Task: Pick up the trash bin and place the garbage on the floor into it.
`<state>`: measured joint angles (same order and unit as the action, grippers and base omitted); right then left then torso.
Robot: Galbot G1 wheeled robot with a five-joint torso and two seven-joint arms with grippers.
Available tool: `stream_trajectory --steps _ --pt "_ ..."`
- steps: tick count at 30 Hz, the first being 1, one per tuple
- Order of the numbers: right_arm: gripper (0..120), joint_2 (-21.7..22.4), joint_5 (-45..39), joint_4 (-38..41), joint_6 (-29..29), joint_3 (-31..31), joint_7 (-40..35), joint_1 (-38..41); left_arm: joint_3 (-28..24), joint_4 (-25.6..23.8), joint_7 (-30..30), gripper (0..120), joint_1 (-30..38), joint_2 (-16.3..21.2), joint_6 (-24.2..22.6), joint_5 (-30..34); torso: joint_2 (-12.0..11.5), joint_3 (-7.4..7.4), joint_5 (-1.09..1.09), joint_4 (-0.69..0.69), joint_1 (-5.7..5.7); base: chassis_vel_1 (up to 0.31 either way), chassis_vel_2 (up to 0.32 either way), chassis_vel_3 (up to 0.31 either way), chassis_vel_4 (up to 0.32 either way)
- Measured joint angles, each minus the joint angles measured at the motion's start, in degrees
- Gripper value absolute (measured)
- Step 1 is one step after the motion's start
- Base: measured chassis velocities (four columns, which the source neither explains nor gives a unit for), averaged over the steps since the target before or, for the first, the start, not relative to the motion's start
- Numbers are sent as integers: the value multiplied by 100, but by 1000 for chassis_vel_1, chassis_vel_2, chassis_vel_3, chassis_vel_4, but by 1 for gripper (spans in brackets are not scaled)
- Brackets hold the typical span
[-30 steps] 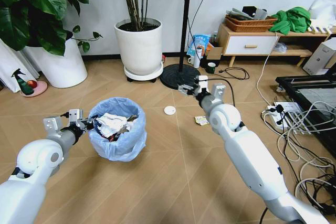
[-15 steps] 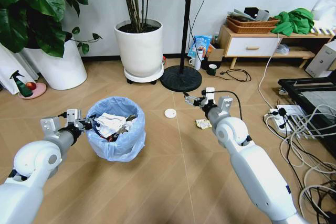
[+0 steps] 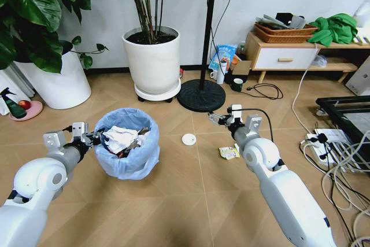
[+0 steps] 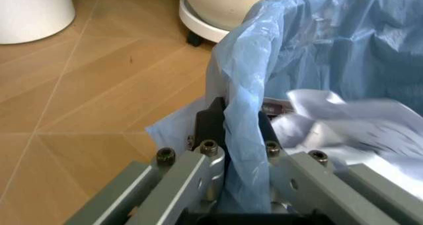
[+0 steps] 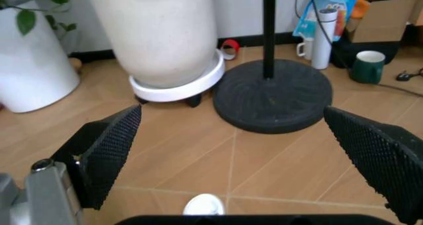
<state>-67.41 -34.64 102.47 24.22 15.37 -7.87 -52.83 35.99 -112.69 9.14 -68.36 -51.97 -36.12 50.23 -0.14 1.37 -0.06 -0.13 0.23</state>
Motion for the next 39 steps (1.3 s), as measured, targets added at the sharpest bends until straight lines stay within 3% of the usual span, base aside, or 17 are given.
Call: stream_trajectory --steps 9,22,27,39 --pt "100 30 249 165 -41 351 100 -442 39 1 0 0 -26 -3 0 0 -1 1 1 0 1 -161 151 145 -134" --pt "100 89 584 306 -201 1169 401 -1233 123 8 -48 0 -123 -36 4 -23 0 -1 1 0 -1 -7 17 12 -17" --pt "100 79 634 70 -278 1358 535 -1348 150 6 -83 0 -169 -63 9 -45 0 0 1 1 0 0 0 0 0" --pt "100 304 990 -1826 -865 1802 2464 -1272 227 4 -147 0 -213 44 14 -22 0 0 2 0 0 0 0 0 0"
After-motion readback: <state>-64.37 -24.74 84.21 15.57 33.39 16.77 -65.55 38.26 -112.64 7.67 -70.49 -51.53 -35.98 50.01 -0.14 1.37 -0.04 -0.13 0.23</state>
